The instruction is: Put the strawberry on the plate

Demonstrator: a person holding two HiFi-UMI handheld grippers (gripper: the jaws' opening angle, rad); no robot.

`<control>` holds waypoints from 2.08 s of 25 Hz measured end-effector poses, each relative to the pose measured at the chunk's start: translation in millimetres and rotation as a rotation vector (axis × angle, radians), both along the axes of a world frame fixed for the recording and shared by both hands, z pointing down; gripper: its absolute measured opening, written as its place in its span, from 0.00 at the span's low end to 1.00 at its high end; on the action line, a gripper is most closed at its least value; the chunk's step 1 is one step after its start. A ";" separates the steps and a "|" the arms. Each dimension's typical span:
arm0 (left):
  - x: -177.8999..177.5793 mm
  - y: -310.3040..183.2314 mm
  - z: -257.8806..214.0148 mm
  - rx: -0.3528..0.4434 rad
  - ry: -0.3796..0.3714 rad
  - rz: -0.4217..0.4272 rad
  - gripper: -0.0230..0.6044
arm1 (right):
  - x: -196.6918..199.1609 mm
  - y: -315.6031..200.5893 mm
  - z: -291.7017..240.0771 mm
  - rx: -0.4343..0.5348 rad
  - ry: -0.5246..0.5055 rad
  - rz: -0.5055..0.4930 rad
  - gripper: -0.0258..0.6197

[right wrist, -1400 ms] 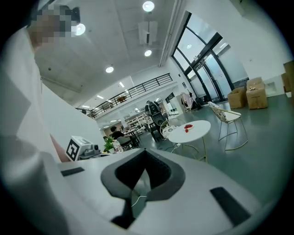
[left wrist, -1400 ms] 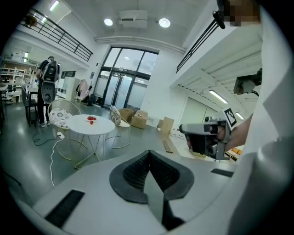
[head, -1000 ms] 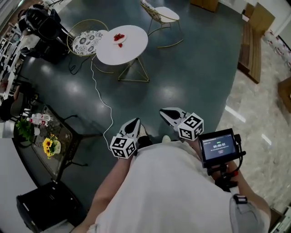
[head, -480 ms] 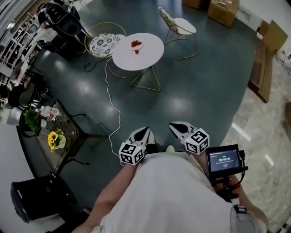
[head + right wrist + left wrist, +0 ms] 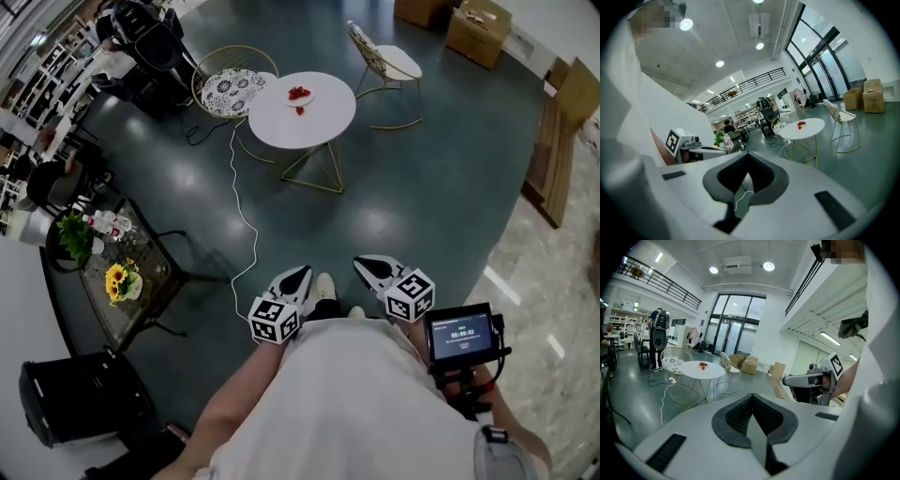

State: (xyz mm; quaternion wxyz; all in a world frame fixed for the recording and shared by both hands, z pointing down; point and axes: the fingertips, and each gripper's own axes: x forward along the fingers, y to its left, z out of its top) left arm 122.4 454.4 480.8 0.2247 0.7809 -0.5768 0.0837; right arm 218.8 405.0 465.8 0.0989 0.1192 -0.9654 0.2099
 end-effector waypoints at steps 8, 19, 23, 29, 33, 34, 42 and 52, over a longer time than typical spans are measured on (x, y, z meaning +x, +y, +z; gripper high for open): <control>-11.1 -9.8 3.8 -0.009 0.011 -0.002 0.05 | -11.1 -8.4 0.1 -0.012 0.020 -0.002 0.05; -47.7 -62.9 6.1 -0.004 0.023 0.023 0.05 | -35.9 -57.8 -4.1 -0.003 0.032 0.038 0.05; -61.1 -80.2 9.1 -0.003 0.027 0.032 0.05 | -46.6 -77.0 -0.2 -0.011 0.041 0.050 0.05; -88.1 -114.2 16.0 -0.005 0.036 0.043 0.05 | -73.1 -111.7 8.3 -0.011 0.054 0.052 0.05; -115.2 -140.6 5.5 0.009 0.006 0.038 0.05 | -101.0 -139.0 2.4 -0.006 0.044 0.048 0.05; -118.3 -145.7 2.6 0.009 0.004 0.040 0.05 | -104.5 -143.8 -0.9 -0.007 0.045 0.051 0.05; -152.0 -166.3 -1.6 0.021 0.013 0.064 0.05 | -140.9 -164.1 -5.4 -0.012 0.058 0.074 0.05; -193.9 -178.6 4.0 0.028 0.026 0.027 0.05 | -169.8 -180.8 -7.1 -0.005 0.087 0.070 0.05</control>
